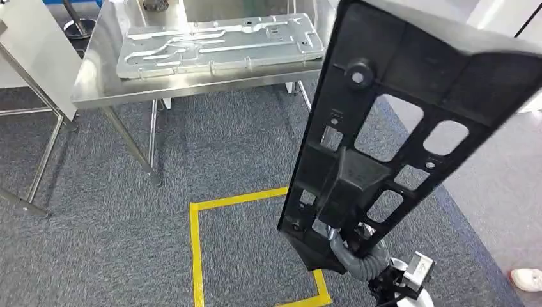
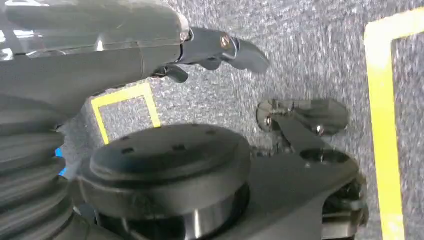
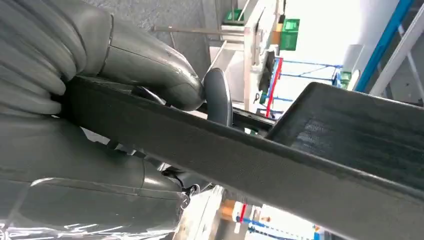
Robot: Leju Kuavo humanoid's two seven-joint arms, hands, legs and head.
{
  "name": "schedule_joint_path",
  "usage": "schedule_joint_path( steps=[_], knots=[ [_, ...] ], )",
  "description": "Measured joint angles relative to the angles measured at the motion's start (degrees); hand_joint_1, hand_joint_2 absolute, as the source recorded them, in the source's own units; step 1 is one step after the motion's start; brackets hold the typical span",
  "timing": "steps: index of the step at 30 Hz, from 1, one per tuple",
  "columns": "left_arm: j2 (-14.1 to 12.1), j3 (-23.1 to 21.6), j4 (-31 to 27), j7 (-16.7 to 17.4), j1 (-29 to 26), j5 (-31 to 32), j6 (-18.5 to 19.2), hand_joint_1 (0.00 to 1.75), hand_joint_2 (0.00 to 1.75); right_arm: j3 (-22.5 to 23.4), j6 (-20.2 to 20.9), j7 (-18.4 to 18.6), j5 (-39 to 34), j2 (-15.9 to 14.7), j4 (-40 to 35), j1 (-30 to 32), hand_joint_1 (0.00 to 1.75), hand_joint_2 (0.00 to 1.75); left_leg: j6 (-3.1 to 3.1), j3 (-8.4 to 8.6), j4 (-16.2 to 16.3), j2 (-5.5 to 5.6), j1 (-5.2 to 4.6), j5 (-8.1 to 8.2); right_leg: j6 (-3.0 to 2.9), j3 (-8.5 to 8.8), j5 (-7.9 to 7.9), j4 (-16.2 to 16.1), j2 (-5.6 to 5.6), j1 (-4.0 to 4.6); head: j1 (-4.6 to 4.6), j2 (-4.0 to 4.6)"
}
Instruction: Take the parts from the cabinet and place them on the table.
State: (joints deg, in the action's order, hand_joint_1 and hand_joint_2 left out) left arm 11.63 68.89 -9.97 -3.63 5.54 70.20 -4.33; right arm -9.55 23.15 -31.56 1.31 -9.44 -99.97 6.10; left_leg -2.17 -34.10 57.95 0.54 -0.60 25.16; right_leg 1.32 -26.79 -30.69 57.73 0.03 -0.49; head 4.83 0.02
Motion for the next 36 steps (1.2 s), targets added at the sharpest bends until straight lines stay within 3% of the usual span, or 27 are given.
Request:
schedule_joint_path(
  steps=[6,7,8,10,11,12,13,14,15,16,17,19,20,21,22,23,24,25,26,27,29,31,32,34,35,36],
  knots=[
    [0.0,0.0,0.0,0.0,0.0,0.0,0.0,0.00,1.75,0.0,0.0,0.0,0.0,0.0,0.0,0.0,1.75,1.75,-0.09,0.12,-0.2,-0.01,0.16,0.00,0.02,-0.35,-0.13,0.3,-0.07,-0.04,0.02,0.00],
    [0.0,0.0,0.0,0.0,0.0,0.1,-0.1,0.00,1.75,-0.2,-0.2,-0.1,-0.4,-0.7,0.0,0.4,1.75,1.75,-0.89,2.72,-0.7,-0.01,0.13,2.03,0.80,-10.84,-5.07,16.6,-0.01,-0.28,0.00,0.00],
    [0.0,0.0,0.0,0.0,-0.2,0.5,-0.1,0.00,1.75,-0.3,-0.4,-0.3,-0.5,-1.2,0.0,1.2,1.75,1.75,-0.56,6.37,-0.7,0.24,0.15,4.77,0.72,-12.83,-2.77,11.0,-0.03,-0.35,-0.02,0.00],
    [0.0,0.0,0.0,0.0,-0.2,0.6,-0.1,0.00,1.75,-0.2,-0.5,-0.6,-0.5,-1.6,0.0,1.7,1.75,1.75,-0.16,7.96,-0.8,0.24,0.11,6.43,0.05,-11.25,7.41,2.2,-0.11,-0.24,-0.02,0.00],
    [0.0,0.0,0.0,0.0,-0.1,0.6,-0.1,0.00,1.75,-0.1,-0.5,-0.7,-0.6,-1.7,0.0,2.0,1.75,1.75,0.20,8.79,-0.5,0.49,-0.10,7.21,0.03,-11.34,7.02,2.0,-0.11,0.14,-0.02,0.00],
    [0.0,0.0,0.0,0.0,0.0,0.7,-0.1,0.00,1.75,0.0,-0.5,-0.8,-0.6,-1.9,0.0,2.3,1.75,1.75,0.62,8.69,-1.0,0.43,-0.14,7.83,-0.43,-11.05,6.55,2.1,0.00,0.28,0.02,0.00],
    [0.0,0.0,0.0,0.0,0.0,0.8,-0.1,0.00,1.75,0.0,-0.7,-0.8,-0.6,-1.9,-0.3,2.5,1.75,1.75,0.88,9.87,-0.9,0.34,-0.16,7.61,-0.72,-10.88,6.67,1.6,0.13,0.24,-0.04,0.00],
    [0.0,0.0,0.0,0.0,0.0,0.9,0.0,0.00,1.75,0.1,-0.9,-0.9,-0.7,-2.0,-0.5,2.5,1.75,1.75,1.23,9.67,-0.5,0.33,-0.14,6.88,-1.13,-10.32,6.31,1.3,0.22,0.16,0.00,0.00],
    [0.0,0.0,0.0,0.0,0.0,1.1,0.1,0.00,1.75,0.2,-1.1,-1.0,-0.8,-2.0,-0.7,2.7,1.75,1.75,1.46,9.57,0.0,0.32,-0.14,7.31,-1.48,-9.23,6.01,0.8,0.30,-0.08,0.04,0.00],
    [0.0,0.0,0.0,0.0,0.1,1.1,0.2,0.00,1.75,0.2,-1.2,-1.0,-0.9,-2.0,-0.9,3.0,1.75,1.75,1.67,8.62,2.8,0.15,0.08,6.99,-1.89,-8.30,5.66,0.5,0.27,-0.02,0.00,0.00],
    [0.0,0.0,0.0,0.0,0.2,1.2,0.3,0.00,1.75,0.2,-1.2,-1.0,-1.0,-2.0,-1.0,3.0,1.75,1.75,1.97,6.37,6.9,-0.01,0.13,7.62,-2.14,-7.61,5.13,0.3,0.18,0.00,0.00,0.00],
    [0.0,0.0,0.0,0.0,0.1,1.2,0.4,0.00,1.75,0.2,-1.4,-1.0,-1.0,-2.0,-1.1,3.3,1.75,1.75,2.28,0.80,15.0,-0.07,0.25,11.61,-2.24,-6.18,3.94,0.2,0.16,0.05,0.00,0.00],
    [0.0,0.0,0.0,0.0,0.0,1.1,0.4,0.00,1.75,0.2,-1.4,-1.0,-1.0,-2.0,-1.2,3.6,1.75,1.75,2.39,-1.67,17.6,-0.08,0.28,14.19,-2.25,-5.26,3.13,0.2,0.23,0.05,0.02,0.00],
    [0.0,0.0,0.0,0.0,-0.1,1.1,0.5,0.00,1.75,0.2,-1.4,-1.0,-1.0,-2.0,-1.2,3.8,1.75,1.75,2.39,-2.97,17.7,-0.08,0.30,15.43,-2.25,-4.28,2.41,0.2,0.31,0.05,0.02,0.00],
    [0.0,0.0,0.0,0.0,-0.1,1.1,0.5,0.00,1.75,0.2,-1.4,-1.0,-1.0,-2.0,-1.2,3.9,1.75,1.75,2.34,-3.49,15.7,-0.08,0.30,14.95,-2.22,-3.04,1.53,0.2,0.36,0.09,0.02,0.00],
    [0.0,0.0,0.0,0.0,-0.1,1.1,0.5,0.00,1.75,0.2,-1.4,-1.0,-1.0,-2.0,-1.3,4.0,1.75,1.75,2.13,-3.25,12.5,-0.09,0.29,12.90,-2.18,-1.84,0.70,0.2,0.38,0.15,0.00,0.00],
    [0.0,0.0,0.0,0.0,-0.1,1.1,0.5,0.00,1.75,0.2,-1.4,-1.0,-1.0,-2.0,-1.5,4.0,1.75,1.75,1.67,-2.80,8.3,-0.08,0.22,8.58,-2.14,-0.57,-0.15,0.1,0.37,0.25,0.00,0.00],
    [0.0,0.0,0.0,0.0,-0.3,1.1,0.5,0.00,1.75,0.2,-1.4,-1.0,-1.0,-2.0,-1.5,4.0,1.75,1.75,1.07,-2.69,4.3,-0.13,-0.01,2.65,-2.11,-0.12,-0.86,-0.1,0.35,0.15,0.00,0.00],
    [-0.1,0.0,0.0,0.0,-0.4,1.1,0.5,0.00,1.75,0.2,-1.4,-1.0,-0.9,-2.0,-1.5,3.9,1.75,1.75,0.83,-3.28,2.4,-0.04,-0.61,-1.19,-1.76,0.72,-1.51,0.2,0.55,0.37,0.02,0.00],
    [-0.1,0.0,0.0,0.0,-0.3,1.1,0.5,0.00,1.75,0.2,-1.4,-1.0,-0.9,-2.0,-1.6,4.1,1.75,1.75,0.65,-2.92,2.3,0.02,-0.70,0.07,-1.21,0.76,-2.09,-0.1,0.88,0.17,0.00,0.00],
    [-0.2,0.0,0.0,0.0,-0.2,1.1,0.5,0.00,1.75,0.2,-1.4,-1.0,-0.8,-2.0,-1.6,4.3,1.75,1.75,-0.17,-1.96,1.2,0.00,-0.92,-0.40,-0.39,1.58,-1.16,0.5,0.89,-0.02,0.00,0.00],
    [-0.2,0.0,0.0,0.0,-0.1,1.0,0.5,0.00,1.75,0.1,-1.4,-1.0,-0.8,-2.0,-1.7,4.2,1.75,1.75,-0.55,0.51,-0.2,-0.02,-0.65,-0.59,0.06,1.22,-1.27,2.8,0.50,-0.29,-0.02,0.00],
    [-0.2,0.0,0.0,-0.1,-0.1,0.9,0.5,0.00,1.75,0.2,-1.4,-1.0,-0.8,-2.0,-1.7,4.1,1.75,1.75,-0.86,1.09,-0.5,-0.04,-0.51,-0.30,0.34,-0.81,-1.63,6.4,0.47,-0.25,0.00,0.00],
    [-0.2,0.0,0.0,-0.1,0.0,0.7,0.5,0.00,1.75,0.2,-1.4,-1.0,-0.8,-2.0,-1.7,4.1,1.75,1.75,-0.91,2.35,-0.9,-0.02,-0.44,0.60,0.62,-6.17,-4.81,14.0,0.45,-0.42,0.00,0.00],
    [-0.1,0.0,0.0,0.0,0.0,0.7,0.5,0.00,1.75,0.2,-1.4,-1.0,-0.8,-2.0,-1.7,4.1,1.75,1.75,-0.92,2.92,-0.9,-0.01,-0.40,1.20,1.01,-8.65,-7.05,16.6,0.43,-0.51,0.00,0.00],
    [-0.1,0.0,0.0,0.0,-0.1,0.6,0.5,0.00,1.75,0.2,-1.4,-1.0,-0.8,-2.0,-1.6,4.0,1.75,1.75,-0.85,3.51,-0.9,0.04,-0.35,1.74,1.22,-10.15,-7.85,17.1,0.42,-0.67,0.00,0.00]
  ],
)
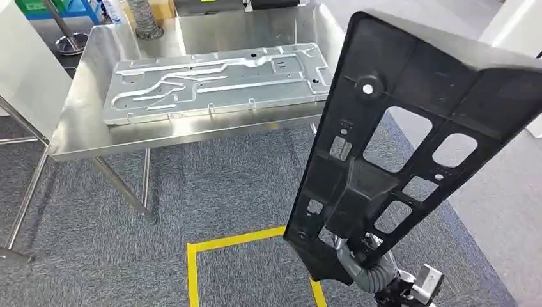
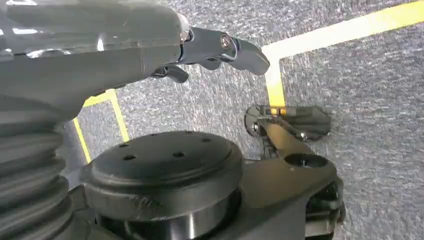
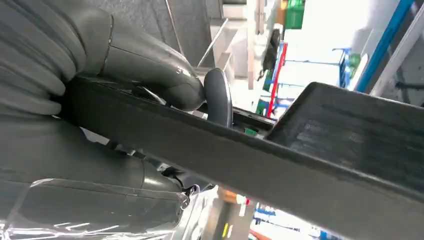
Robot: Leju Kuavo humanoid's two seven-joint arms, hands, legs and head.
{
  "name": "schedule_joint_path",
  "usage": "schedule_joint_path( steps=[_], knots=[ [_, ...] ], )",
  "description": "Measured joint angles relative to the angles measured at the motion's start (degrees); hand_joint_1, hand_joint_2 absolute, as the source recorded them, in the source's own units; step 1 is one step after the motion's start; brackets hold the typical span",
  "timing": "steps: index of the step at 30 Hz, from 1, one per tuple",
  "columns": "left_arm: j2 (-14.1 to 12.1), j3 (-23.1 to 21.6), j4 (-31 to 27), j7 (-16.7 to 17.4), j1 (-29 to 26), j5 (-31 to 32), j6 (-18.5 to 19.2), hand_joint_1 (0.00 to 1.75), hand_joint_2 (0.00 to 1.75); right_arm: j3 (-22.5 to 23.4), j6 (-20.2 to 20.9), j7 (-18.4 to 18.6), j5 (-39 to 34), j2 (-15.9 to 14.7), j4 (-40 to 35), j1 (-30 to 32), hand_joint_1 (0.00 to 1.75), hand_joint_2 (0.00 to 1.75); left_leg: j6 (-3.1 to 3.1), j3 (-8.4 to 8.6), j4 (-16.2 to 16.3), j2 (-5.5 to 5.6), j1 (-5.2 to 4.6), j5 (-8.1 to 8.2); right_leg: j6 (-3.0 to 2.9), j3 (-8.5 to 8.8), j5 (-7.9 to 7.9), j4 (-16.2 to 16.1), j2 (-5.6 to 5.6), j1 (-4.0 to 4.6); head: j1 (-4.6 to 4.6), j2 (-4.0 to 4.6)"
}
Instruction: Take the parts from the cabinet and place them on the table.
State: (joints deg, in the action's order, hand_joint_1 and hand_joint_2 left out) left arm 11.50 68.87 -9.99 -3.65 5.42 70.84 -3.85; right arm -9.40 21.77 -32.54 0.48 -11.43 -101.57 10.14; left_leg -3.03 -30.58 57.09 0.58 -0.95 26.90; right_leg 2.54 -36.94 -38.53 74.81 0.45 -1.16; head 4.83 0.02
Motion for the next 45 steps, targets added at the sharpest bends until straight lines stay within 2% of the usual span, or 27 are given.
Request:
schedule_joint_path(
  steps=[1,2,4,5,6,10,12,14,15,16,18,19,20,23,25,27,28,30,31,32,33,34,36,38,41,43,45],
  knots=[
    [0.0,0.0,0.0,0.0,-0.1,0.0,0.0,0.00,1.75,0.0,0.0,0.0,0.0,0.0,0.0,0.0,1.75,1.75,0.12,0.70,0.0,0.08,0.10,0.51,0.21,-0.50,0.76,-1.5,-0.05,-0.20,0.00,0.00],
    [0.0,0.0,0.0,0.0,-0.1,0.0,0.0,0.00,1.75,0.0,0.0,0.0,0.0,0.0,0.0,-0.1,1.75,1.75,0.35,1.44,0.0,0.21,0.20,1.07,0.51,-0.01,3.21,-4.7,-0.13,-0.38,0.00,0.00],
    [0.1,0.0,0.0,0.0,-0.1,0.0,0.0,0.00,1.75,0.0,0.0,0.0,0.0,0.0,0.1,-0.4,1.75,1.75,1.11,2.81,0.1,0.30,0.51,2.39,1.21,2.57,11.91,-14.6,-0.19,-0.89,-0.02,0.00],
    [0.0,0.0,0.0,0.0,-0.1,-0.1,0.0,0.00,1.75,0.0,0.0,0.0,0.0,0.0,0.4,-0.6,1.75,1.75,1.56,3.69,0.3,0.30,0.42,3.02,0.60,2.54,12.55,-15.6,-0.69,-0.59,0.00,0.00],
    [0.0,0.0,0.0,0.0,0.0,-0.1,0.0,0.00,1.75,0.0,0.1,0.1,0.0,0.0,0.5,-0.9,1.75,1.75,1.94,3.37,0.1,0.38,0.29,3.37,-0.38,2.69,11.32,-15.7,-0.81,-0.36,0.00,0.00],
    [0.0,0.0,0.0,0.0,0.1,-0.1,0.0,0.00,1.75,0.0,0.1,0.1,0.0,0.0,0.5,-1.1,1.75,1.75,3.24,3.98,1.7,-0.04,0.64,3.83,-2.17,4.25,11.65,-16.4,-0.42,-0.29,0.00,0.00],
    [0.0,0.0,0.0,-0.1,0.2,-0.1,0.0,0.00,1.75,0.0,0.3,0.0,-0.1,0.0,0.5,-1.5,1.75,1.75,3.50,-0.17,9.1,-0.18,0.72,4.99,-2.71,5.07,11.05,-16.6,-0.48,-0.21,0.00,0.00],
    [0.0,0.0,0.0,-0.1,0.1,-0.1,0.0,0.00,1.75,0.0,0.3,0.0,-0.1,0.0,0.7,-1.6,1.75,1.75,3.68,-6.61,18.0,-0.19,0.78,9.04,-2.95,5.96,10.11,-16.7,-0.45,0.00,0.00,0.00],
    [0.0,0.1,0.0,-0.1,0.0,-0.2,0.0,0.00,1.75,0.0,0.4,0.0,-0.1,0.0,0.7,-1.6,1.75,1.75,3.76,-8.82,20.1,-0.19,0.78,10.73,-2.94,6.56,9.52,-16.7,-0.40,0.06,0.00,0.00],
    [0.0,0.1,0.0,-0.2,0.1,-0.3,0.0,0.00,1.75,0.0,0.3,0.0,-0.1,0.0,0.7,-1.6,1.75,1.75,3.71,-9.82,19.9,-0.19,0.78,10.78,-2.94,7.33,8.93,-16.7,-0.37,0.15,0.00,0.00],
    [0.0,0.1,0.0,-0.2,0.1,-0.3,0.0,0.00,1.75,0.0,0.4,0.0,-0.1,0.0,0.7,-1.7,1.75,1.75,3.10,-9.06,13.7,-0.19,0.77,6.97,-2.88,9.30,7.54,-16.8,-0.31,0.34,0.00,0.00],
    [0.1,0.1,0.0,-0.1,0.1,-0.3,-0.1,0.00,1.75,0.0,0.5,0.0,-0.1,0.0,0.7,-1.9,1.75,1.75,2.71,-8.10,9.0,-0.19,0.76,2.88,-2.84,10.38,6.75,-16.8,-0.33,0.45,0.00,0.00],
    [0.1,0.1,0.0,0.0,-0.1,-0.3,-0.1,0.00,1.75,0.0,0.7,0.0,-0.1,0.0,0.7,-2.0,1.75,1.75,2.13,-7.48,4.4,-0.21,0.61,-2.79,-2.74,10.92,5.98,-17.0,-0.33,0.39,0.00,0.00],
    [0.0,0.1,0.0,0.0,-0.1,-0.6,-0.2,0.00,1.75,-0.1,0.7,0.0,0.0,0.0,1.1,-2.4,1.75,1.75,1.63,-6.70,3.2,-0.11,-0.52,-3.26,-1.45,12.46,4.78,-17.6,0.06,0.20,0.00,0.00],
    [0.0,0.1,0.0,0.0,0.1,-0.6,-0.2,0.00,1.75,-0.2,0.7,0.0,0.0,0.0,1.1,-2.5,1.75,1.75,0.98,-4.91,1.7,0.01,-0.29,-3.05,-0.69,12.62,6.01,-15.9,0.04,0.10,0.00,0.00],
    [0.0,0.1,0.0,0.0,0.1,-0.6,-0.3,0.00,1.75,-0.3,0.7,0.0,0.0,0.0,1.1,-2.8,1.75,1.75,0.25,-3.20,0.8,-0.06,-0.18,-2.45,-0.41,8.73,7.25,-9.3,-0.10,-0.11,0.00,0.00],
    [0.0,0.1,0.0,0.0,0.2,-0.6,-0.3,0.00,1.75,-0.3,0.7,-0.1,0.0,0.0,1.2,-2.8,1.75,1.75,0.05,-2.71,0.7,-0.04,-0.17,-1.94,-0.41,5.55,6.38,-5.3,-0.10,-0.07,0.00,0.00],
    [0.1,0.1,0.0,0.0,0.0,-0.5,-0.1,0.00,1.75,-0.3,0.7,-0.1,0.0,0.0,1.4,-2.7,1.75,1.75,-0.03,-1.30,0.6,0.05,-0.18,-0.58,-0.36,-0.02,1.36,0.0,-0.11,-0.07,0.00,0.00],
    [0.1,0.1,0.0,0.0,-0.1,-0.5,-0.1,0.00,1.75,-0.3,0.7,-0.1,0.0,0.0,1.5,-2.6,1.75,1.75,-0.05,-0.40,0.6,0.12,-0.18,0.13,-0.17,-1.77,-0.49,0.5,-0.12,-0.07,0.00,0.00],
    [0.1,0.1,0.0,0.0,-0.2,-0.5,-0.1,0.00,1.75,-0.3,0.7,-0.1,0.0,0.0,1.5,-2.6,1.75,1.75,-0.02,0.53,0.6,0.23,-0.18,0.86,-0.12,-2.64,-0.82,-0.7,-0.12,-0.07,0.00,0.00],
    [0.1,0.1,0.0,0.0,-0.1,-0.5,0.0,0.00,1.75,-0.3,0.7,-0.1,0.0,0.0,1.5,-2.6,1.75,1.75,0.02,1.62,0.6,0.32,-0.18,1.64,-0.14,-2.73,0.25,-3.2,-0.12,-0.07,0.00,0.00],
    [0.2,0.1,0.0,0.0,-0.1,-0.4,0.0,0.00,1.75,-0.3,0.7,-0.1,0.0,0.0,1.5,-2.6,1.75,1.75,0.16,2.83,0.6,0.35,-0.18,2.52,-0.26,-2.25,3.54,-7.1,-0.12,-0.03,0.00,0.00],
    [0.2,0.1,0.0,-0.1,-0.2,-0.2,0.0,0.00,1.75,-0.3,0.7,-0.2,0.0,0.0,1.6,-2.5,1.75,1.75,0.51,4.65,0.7,0.34,-0.26,4.27,-1.13,-1.48,15.41,-14.7,-0.25,0.57,-0.02,0.00],
    [0.2,0.1,0.0,-0.1,0.0,-0.2,0.0,0.00,1.75,-0.3,0.7,-0.2,0.0,0.0,1.5,-2.2,1.75,1.75,1.31,5.24,0.0,0.59,-0.40,5.47,-1.87,-0.83,15.01,-14.9,-0.06,0.89,-0.02,0.00],
    [0.1,0.1,-0.1,-0.1,0.1,-0.1,0.0,0.00,1.75,-0.4,0.7,-0.2,0.2,0.1,1.4,-2.4,1.75,1.75,2.32,4.86,3.1,0.41,-0.47,3.53,-3.08,1.51,14.50,-16.5,0.17,0.54,-0.02,0.00],
    [0.2,0.1,-0.1,-0.1,0.2,-0.1,0.0,0.00,1.75,-0.4,0.7,-0.2,0.4,0.1,1.4,-2.6,1.75,1.75,2.76,0.71,10.8,0.16,0.00,3.92,-3.57,3.35,13.47,-17.3,-0.04,0.51,-0.02,0.00],
    [0.2,0.1,-0.1,-0.1,0.2,-0.1,0.0,0.00,1.75,-0.4,0.7,-0.2,0.5,0.1,1.4,-2.6,1.75,1.75,3.21,-4.31,16.8,0.13,0.45,8.73,-3.55,4.59,12.24,-17.4,-0.03,0.51,-0.02,0.00]
  ],
)
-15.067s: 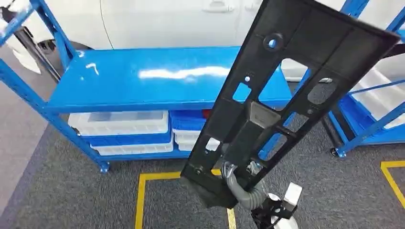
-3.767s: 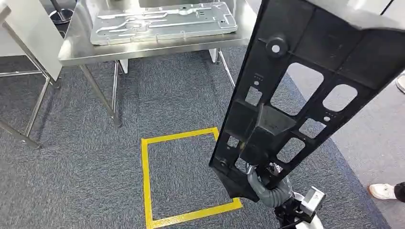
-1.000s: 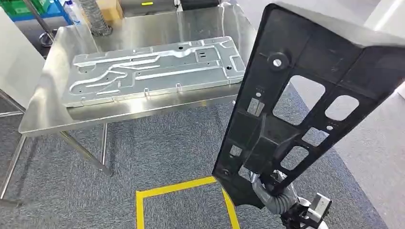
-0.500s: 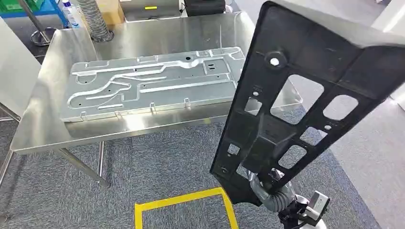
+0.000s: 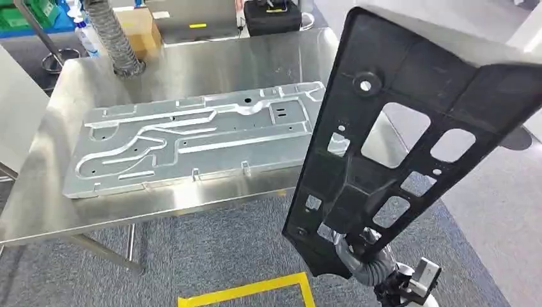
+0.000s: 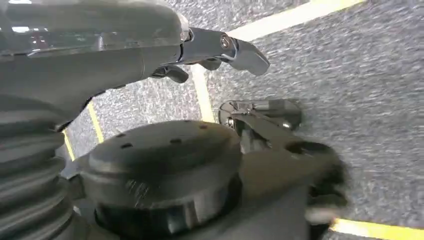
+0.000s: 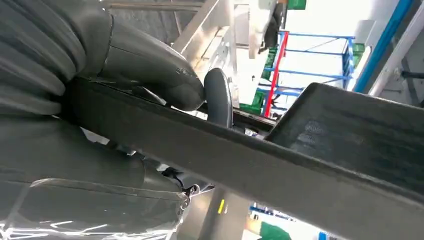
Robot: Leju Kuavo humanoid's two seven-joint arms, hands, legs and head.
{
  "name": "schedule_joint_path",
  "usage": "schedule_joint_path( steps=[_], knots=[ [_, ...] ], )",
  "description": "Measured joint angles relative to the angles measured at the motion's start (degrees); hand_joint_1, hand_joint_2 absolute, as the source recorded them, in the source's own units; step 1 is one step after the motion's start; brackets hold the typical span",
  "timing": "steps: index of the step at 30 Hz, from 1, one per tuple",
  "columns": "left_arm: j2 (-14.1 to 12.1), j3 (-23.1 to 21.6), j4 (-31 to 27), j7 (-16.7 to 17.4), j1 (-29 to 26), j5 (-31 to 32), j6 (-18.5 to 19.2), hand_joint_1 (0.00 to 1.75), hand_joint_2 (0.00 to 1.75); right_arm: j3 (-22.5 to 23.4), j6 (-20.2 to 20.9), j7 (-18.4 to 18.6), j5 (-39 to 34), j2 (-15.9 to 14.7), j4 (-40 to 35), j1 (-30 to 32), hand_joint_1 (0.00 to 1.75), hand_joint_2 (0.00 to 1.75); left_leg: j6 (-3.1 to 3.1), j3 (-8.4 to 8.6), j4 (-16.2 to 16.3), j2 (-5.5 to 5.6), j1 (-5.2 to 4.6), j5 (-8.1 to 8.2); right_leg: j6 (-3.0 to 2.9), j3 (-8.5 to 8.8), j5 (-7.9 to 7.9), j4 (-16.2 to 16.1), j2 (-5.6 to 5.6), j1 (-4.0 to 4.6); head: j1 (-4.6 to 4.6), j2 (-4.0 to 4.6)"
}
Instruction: Take the parts from the cabinet and place them on the table.
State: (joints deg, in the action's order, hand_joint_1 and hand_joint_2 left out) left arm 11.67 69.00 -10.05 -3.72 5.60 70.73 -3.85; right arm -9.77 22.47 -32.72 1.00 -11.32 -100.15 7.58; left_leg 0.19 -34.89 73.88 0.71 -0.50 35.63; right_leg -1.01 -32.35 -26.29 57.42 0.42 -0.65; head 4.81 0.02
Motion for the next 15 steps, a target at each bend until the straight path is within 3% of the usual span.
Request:
schedule_joint_path(
  steps=[1,2,3,4,5,6,7,8,9,11,12,13,15],
  knots=[
    [0.0,0.0,0.0,0.0,-0.2,0.0,0.0,0.00,1.75,0.0,0.0,0.1,0.0,0.0,0.0,0.1,1.75,1.75,0.25,-1.99,1.3,-0.08,0.24,2.45,0.01,0.86,-0.75,0.0,0.07,-0.03,0.00,0.00],
    [0.0,0.0,0.0,0.0,-0.2,0.0,0.0,0.00,1.75,0.0,0.0,0.1,0.0,0.0,0.0,0.1,1.75,1.75,0.44,-2.95,0.7,-0.12,0.47,3.02,0.10,1.76,-1.48,0.0,0.14,-0.05,0.00,0.00],
    [0.0,0.0,0.0,0.0,-0.2,0.0,0.0,0.00,1.75,0.0,0.0,0.1,0.0,0.0,0.0,0.1,1.75,1.75,0.49,-3.10,-1.5,-0.18,0.66,2.37,0.24,2.84,-2.26,0.0,0.22,-0.06,0.00,0.00],
    [0.0,0.0,0.0,0.0,-0.2,0.0,0.0,0.00,1.75,0.0,0.0,0.1,0.0,0.0,0.0,0.0,1.75,1.75,0.40,-2.66,-5.1,-0.25,0.80,-0.04,0.42,4.07,-3.18,0.0,0.22,-0.08,0.00,0.00],
    [0.0,0.0,0.0,0.0,-0.2,0.0,0.0,0.00,1.75,0.0,0.0,0.1,0.0,0.0,0.0,0.0,1.75,1.75,0.41,-2.15,-9.3,-0.26,0.95,-4.49,0.62,5.27,-4.10,0.0,0.19,-0.09,0.00,0.00],
    [0.0,0.0,0.0,0.0,-0.5,0.0,0.0,0.00,1.75,0.0,0.0,0.1,0.0,0.0,0.0,0.0,1.75,1.75,0.42,-2.31,-13.2,-0.31,1.06,-11.13,0.87,5.77,-4.86,-0.1,0.20,-0.09,-0.02,0.00],
    [0.0,0.0,0.0,0.0,-0.5,0.0,0.0,0.00,1.75,0.0,0.0,0.2,0.1,0.1,0.1,-0.1,1.75,1.75,0.22,-2.80,-13.9,-0.55,0.62,-12.17,1.27,6.40,-5.55,0.5,0.41,0.01,0.00,0.00],
    [0.0,0.0,0.0,-0.2,-0.4,0.0,0.0,0.00,1.75,-0.1,0.0,0.2,0.2,0.1,0.1,-0.1,1.75,1.75,-0.52,-2.31,-13.5,-0.57,0.31,-11.12,1.88,6.27,-6.22,0.3,0.50,-0.14,-0.02,0.00],
    [0.0,0.0,0.0,-0.4,-0.4,0.0,0.1,0.00,1.75,-0.1,-0.1,0.3,0.3,0.1,0.1,-0.1,1.75,1.75,-0.95,-2.19,-13.4,-0.46,0.08,-11.82,2.30,6.65,-6.58,0.1,0.54,-0.31,-0.02,0.00],
    [0.0,0.0,0.0,-1.0,-0.1,0.1,0.3,0.00,1.75,-0.1,-0.8,0.4,1.1,0.2,0.0,-0.3,1.75,1.75,-1.58,-1.60,-14.1,-0.42,0.05,-11.68,3.00,7.17,-7.18,-0.1,0.49,-0.66,0.02,0.00],
    [0.0,0.0,0.0,-1.3,-0.1,0.1,0.4,0.00,1.75,-0.1,-1.1,0.5,1.8,0.2,0.0,-0.5,1.75,1.75,-1.95,-0.89,-14.6,-0.40,0.10,-11.48,3.03,6.95,-7.84,1.1,0.12,-0.79,-0.02,0.00],
    [0.0,0.0,0.0,-1.4,0.0,0.3,0.5,0.00,1.75,0.1,-1.6,0.6,2.5,0.2,0.0,-1.0,1.75,1.75,-2.49,-0.37,-14.8,-0.46,0.10,-11.11,3.03,5.02,-9.32,4.5,-0.04,-0.72,-0.02,0.00],
    [0.0,-0.1,0.0,-1.5,0.0,0.5,0.7,0.00,1.75,0.5,-2.7,0.6,4.1,0.1,0.0,-2.1,1.75,1.75,-2.82,0.44,-14.9,-0.45,-0.01,-10.18,3.25,-1.57,-12.57,14.8,-0.06,-0.55,0.00,0.00]
  ],
)
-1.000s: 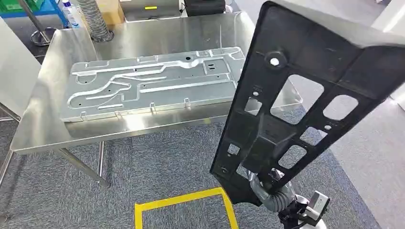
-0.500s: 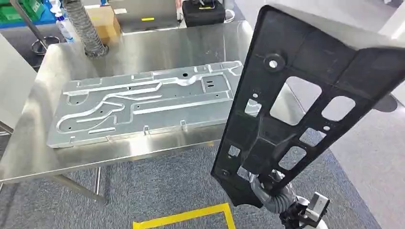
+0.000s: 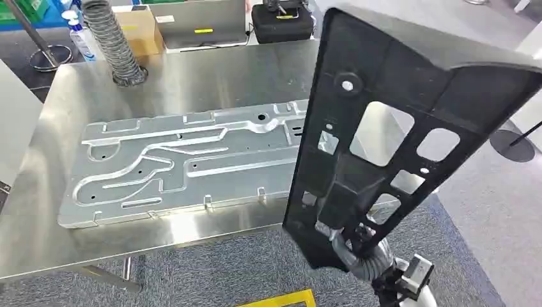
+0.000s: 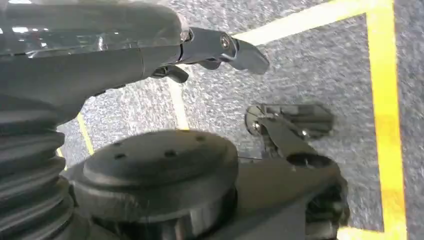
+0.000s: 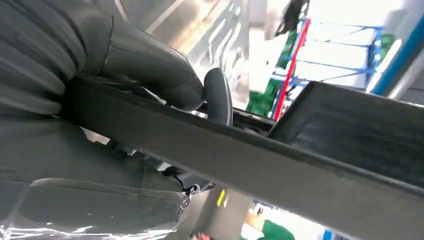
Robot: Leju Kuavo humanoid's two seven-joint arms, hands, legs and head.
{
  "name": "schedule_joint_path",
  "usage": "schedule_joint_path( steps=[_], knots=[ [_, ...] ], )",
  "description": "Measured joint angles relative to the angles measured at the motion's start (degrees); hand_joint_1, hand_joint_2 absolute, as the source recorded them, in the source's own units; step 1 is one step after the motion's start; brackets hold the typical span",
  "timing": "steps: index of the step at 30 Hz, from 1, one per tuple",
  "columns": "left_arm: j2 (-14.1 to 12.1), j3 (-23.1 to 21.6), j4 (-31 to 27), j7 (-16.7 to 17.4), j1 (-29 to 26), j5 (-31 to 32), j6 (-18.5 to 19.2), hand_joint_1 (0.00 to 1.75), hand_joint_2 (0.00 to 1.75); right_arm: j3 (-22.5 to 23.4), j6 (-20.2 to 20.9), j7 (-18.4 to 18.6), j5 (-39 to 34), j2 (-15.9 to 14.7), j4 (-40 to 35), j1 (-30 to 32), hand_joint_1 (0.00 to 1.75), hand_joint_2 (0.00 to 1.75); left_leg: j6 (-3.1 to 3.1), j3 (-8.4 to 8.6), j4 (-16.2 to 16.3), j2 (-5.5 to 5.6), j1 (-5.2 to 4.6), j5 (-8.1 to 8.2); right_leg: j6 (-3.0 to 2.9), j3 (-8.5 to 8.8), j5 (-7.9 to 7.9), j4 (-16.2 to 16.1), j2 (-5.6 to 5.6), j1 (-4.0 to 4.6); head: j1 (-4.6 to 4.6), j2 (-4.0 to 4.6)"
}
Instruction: Take the parts from the cabinet and place them on the table.
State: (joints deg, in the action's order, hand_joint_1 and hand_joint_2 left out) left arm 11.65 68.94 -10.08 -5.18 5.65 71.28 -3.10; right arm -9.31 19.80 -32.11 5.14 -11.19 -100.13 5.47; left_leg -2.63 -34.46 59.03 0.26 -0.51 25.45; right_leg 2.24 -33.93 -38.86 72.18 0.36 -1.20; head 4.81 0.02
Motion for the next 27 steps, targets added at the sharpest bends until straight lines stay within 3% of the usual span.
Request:
schedule_joint_path(
  steps=[1,2,3,5,6,8,10,11,12,13,15,16,17,18,19,21,22,23,27],
  knots=[
    [0.0,0.0,0.0,0.0,0.0,0.1,0.0,0.00,1.75,0.0,-0.4,0.0,0.9,-0.3,0.1,-0.9,1.75,1.75,-0.09,0.45,0.0,0.01,-0.12,0.47,-0.01,-3.03,-0.22,3.6,-0.01,-0.01,0.00,0.00],
    [0.0,-0.1,0.0,0.0,-0.1,0.2,0.1,0.00,1.75,0.0,-1.0,0.0,2.1,-0.9,0.3,-2.2,1.75,1.75,-0.17,1.04,0.0,0.09,-0.23,0.93,-0.12,-5.20,1.11,4.9,-0.01,0.01,0.00,0.00],
    [0.0,-0.1,0.0,-0.3,-0.1,0.4,0.1,0.00,1.75,0.1,-1.4,0.2,3.1,-1.8,0.8,-4.1,1.75,1.75,-0.20,1.69,0.0,0.11,-0.33,1.36,-0.33,-5.73,3.66,3.5,-0.01,0.10,0.00,0.00],
    [0.0,-0.2,0.0,-0.8,0.1,0.7,0.1,0.00,1.75,0.2,-2.0,1.2,5.0,-4.0,2.7,-10.8,1.75,1.75,-0.20,3.45,0.0,0.03,-0.53,2.43,-1.26,-3.67,12.00,-6.1,0.01,0.58,0.00,0.00],
    [0.0,-0.2,0.0,-1.1,0.2,0.7,0.2,0.00,1.75,0.3,-3.0,1.4,6.6,-4.9,3.6,-14.0,1.75,1.75,-0.15,4.06,0.0,0.01,-0.58,2.90,-1.81,-2.48,15.09,-11.0,0.04,1.07,0.00,0.00],
    [0.1,-0.2,0.0,-2.2,0.6,0.8,0.4,0.00,1.75,-0.3,-6.8,2.6,13.6,-6.7,6.9,-21.6,1.75,1.75,0.22,3.97,-0.1,0.08,-0.70,3.28,-2.35,-1.60,14.43,-12.4,0.08,1.49,0.00,0.00],
    [0.2,-0.2,0.0,-3.4,0.7,0.9,0.7,0.00,1.75,-2.3,-11.1,4.0,21.6,-8.0,11.4,-31.6,1.75,1.75,0.71,3.53,-0.3,-0.29,-0.57,3.12,-2.41,-2.09,14.15,-12.5,0.43,1.54,0.00,0.00],
    [0.3,-0.3,0.0,-3.9,0.8,0.9,0.7,0.00,1.75,-3.4,-13.2,5.0,25.1,-8.7,14.0,-35.0,1.75,1.75,0.87,3.67,-0.5,-0.29,-0.62,3.16,-2.54,-1.87,14.23,-13.2,0.42,1.46,0.00,0.00],
    [0.2,-0.4,0.0,-4.5,0.9,0.9,0.8,0.00,1.75,-4.4,-14.2,5.9,28.3,-9.0,15.9,-37.5,1.75,1.75,1.19,3.71,-0.5,-0.08,-0.79,3.65,-2.58,-1.03,14.51,-14.2,0.08,0.76,0.00,0.00],
    [0.2,-0.5,0.0,-5.2,0.9,1.1,1.2,0.00,1.75,-5.8,-15.9,7.1,31.9,-9.0,18.0,-40.7,1.75,1.75,1.73,3.15,1.3,0.04,-0.69,4.62,-2.76,-0.55,14.54,-14.7,-0.28,0.79,-0.02,0.00],
    [0.2,-0.7,0.0,-7.0,1.2,1.2,2.7,0.00,1.75,-11.8,-19.8,10.7,45.3,-7.9,26.0,-51.8,1.75,1.75,2.66,-2.22,10.8,0.06,-0.16,8.36,-2.99,-0.71,14.50,-14.6,-0.07,0.57,0.00,0.00],
    [0.2,-0.8,0.0,-7.6,1.5,0.9,3.1,0.00,1.75,-15.0,-21.1,11.3,50.4,-7.3,29.7,-56.0,1.75,1.75,2.99,-5.00,15.2,0.05,0.25,9.51,-3.02,-0.60,14.38,-14.6,0.05,0.53,0.00,0.00],
    [0.2,-0.8,0.0,-7.8,1.8,0.7,3.3,0.00,1.75,-17.7,-21.9,11.6,53.0,-6.8,33.6,-59.7,1.75,1.75,3.27,-7.03,17.9,0.01,0.62,9.55,-2.98,-0.39,14.19,-14.6,-0.03,0.53,0.00,0.00],
    [0.2,-0.9,0.0,-8.0,1.9,0.7,3.4,0.00,1.75,-20.2,-22.3,12.1,54.0,-5.8,37.1,-62.1,1.75,1.75,3.55,-7.52,17.5,-0.02,0.90,8.04,-2.84,-0.04,13.97,-14.6,-0.07,0.52,0.00,0.00],
    [0.2,-0.9,0.0,-8.1,2.0,0.6,3.5,0.00,1.75,-22.5,-22.5,12.2,54.4,-5.1,40.1,-63.7,1.75,1.75,3.80,-6.71,14.3,-0.03,1.17,5.23,-2.69,0.32,13.66,-14.6,-0.21,0.49,0.00,0.00],
    [0.2,-0.9,0.0,-8.7,1.9,0.1,2.8,0.00,1.75,-25.3,-22.3,11.7,54.7,-3.8,43.9,-66.1,1.75,1.75,4.12,-2.68,3.5,-0.11,1.60,-1.78,-2.16,1.09,12.78,-14.2,-0.49,0.32,0.00,0.00],
    [0.2,-0.9,0.0,-9.2,1.9,-0.2,2.6,0.00,1.75,-26.5,-21.9,11.5,54.9,-2.8,46.3,-67.7,1.75,1.75,4.14,-1.55,1.6,0.01,1.50,-1.61,-1.87,1.05,12.47,-14.0,-0.48,0.39,0.00,0.00],
    [0.3,-0.9,0.0,-10.1,1.9,-0.6,2.5,0.00,1.75,-28.2,-21.5,11.3,54.9,-1.8,49.1,-68.9,1.75,1.75,3.72,-1.04,0.1,0.06,1.34,-1.54,-1.68,0.69,12.35,-13.4,-0.34,0.59,-0.02,0.00],
    [0.3,-0.9,0.0,-11.3,2.4,-0.7,2.6,0.00,1.75,-33.6,-24.1,10.7,54.0,0.5,58.1,-67.4,1.75,1.75,1.96,-0.79,-0.4,0.20,1.37,-1.31,-0.40,0.88,11.87,-14.1,-0.61,0.40,0.00,0.00]
  ],
)
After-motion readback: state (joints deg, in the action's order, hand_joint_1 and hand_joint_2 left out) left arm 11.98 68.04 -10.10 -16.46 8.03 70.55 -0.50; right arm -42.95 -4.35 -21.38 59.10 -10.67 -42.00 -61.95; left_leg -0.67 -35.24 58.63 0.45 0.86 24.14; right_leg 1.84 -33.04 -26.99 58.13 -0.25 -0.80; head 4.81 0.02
